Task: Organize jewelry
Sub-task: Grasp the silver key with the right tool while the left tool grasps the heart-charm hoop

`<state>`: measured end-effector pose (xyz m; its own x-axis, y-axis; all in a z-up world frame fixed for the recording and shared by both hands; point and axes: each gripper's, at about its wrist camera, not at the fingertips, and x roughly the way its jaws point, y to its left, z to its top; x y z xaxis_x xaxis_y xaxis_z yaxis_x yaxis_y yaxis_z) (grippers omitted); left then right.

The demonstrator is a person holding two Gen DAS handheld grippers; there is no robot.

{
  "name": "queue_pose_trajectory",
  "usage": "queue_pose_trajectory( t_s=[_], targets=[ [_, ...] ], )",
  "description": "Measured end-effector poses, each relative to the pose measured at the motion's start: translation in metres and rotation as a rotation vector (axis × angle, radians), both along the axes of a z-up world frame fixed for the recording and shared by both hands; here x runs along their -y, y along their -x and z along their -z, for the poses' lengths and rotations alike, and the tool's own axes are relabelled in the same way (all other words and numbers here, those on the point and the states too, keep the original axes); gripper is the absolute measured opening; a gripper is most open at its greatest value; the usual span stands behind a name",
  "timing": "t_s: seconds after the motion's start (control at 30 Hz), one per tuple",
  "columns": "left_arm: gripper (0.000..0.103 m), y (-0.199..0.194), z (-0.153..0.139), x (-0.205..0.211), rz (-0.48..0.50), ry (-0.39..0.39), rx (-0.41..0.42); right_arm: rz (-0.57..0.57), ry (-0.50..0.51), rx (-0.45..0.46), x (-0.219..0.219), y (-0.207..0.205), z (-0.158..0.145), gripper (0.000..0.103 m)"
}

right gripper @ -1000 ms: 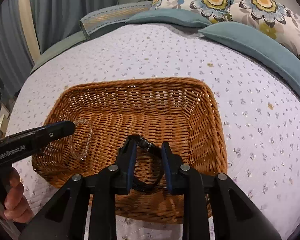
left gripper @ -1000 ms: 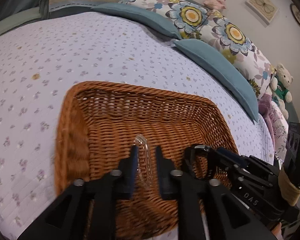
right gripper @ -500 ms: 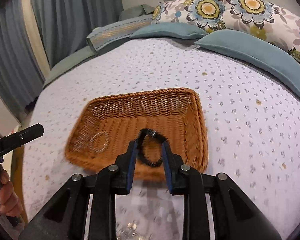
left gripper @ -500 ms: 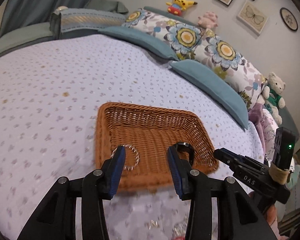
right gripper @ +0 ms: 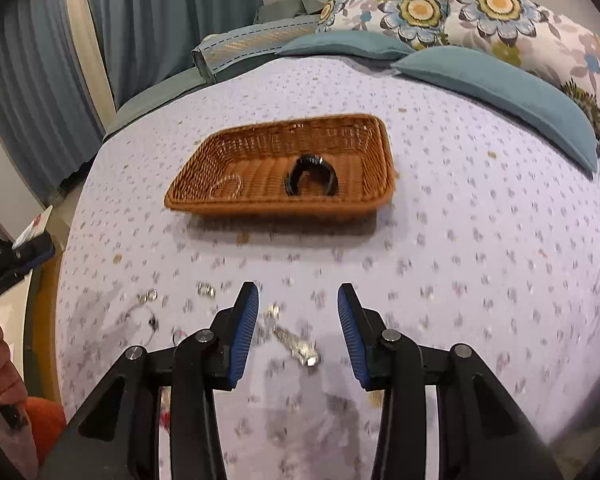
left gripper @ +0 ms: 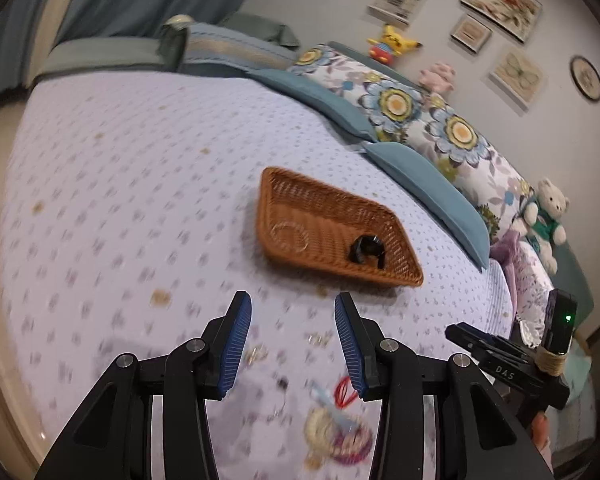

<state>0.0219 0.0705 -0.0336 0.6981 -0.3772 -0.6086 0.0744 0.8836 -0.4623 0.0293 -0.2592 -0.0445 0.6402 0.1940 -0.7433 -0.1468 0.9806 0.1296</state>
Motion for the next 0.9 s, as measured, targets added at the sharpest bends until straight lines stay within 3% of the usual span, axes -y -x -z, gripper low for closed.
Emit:
queue_pose_trajectory(
  t_s=[0.17,0.6,0.73,0.9],
  targets=[
    [0.045,0.014,0.024,-0.003,-0.037,-0.027,-0.06,0.012,0.016,-0.02,0.005,0.01,0.014,0.044],
    [0.045,-0.002,0.088,0.071,0.12,-0.173,-0.228,-0.013,-0.002,-0.187,0.01,0.002,0.063,0.044],
    [0.044,-0.009,0.102,0.082,0.108,-0.234,-0.243,-0.043,0.083,-0.183,-0.004,-0.002,0.074,0.044],
    [0.036,-0.009,0.111,0.083,0.096,-0.266,-0.24,-0.062,0.141,-0.191,-0.013,-0.014,0.087,0.044]
  ],
)
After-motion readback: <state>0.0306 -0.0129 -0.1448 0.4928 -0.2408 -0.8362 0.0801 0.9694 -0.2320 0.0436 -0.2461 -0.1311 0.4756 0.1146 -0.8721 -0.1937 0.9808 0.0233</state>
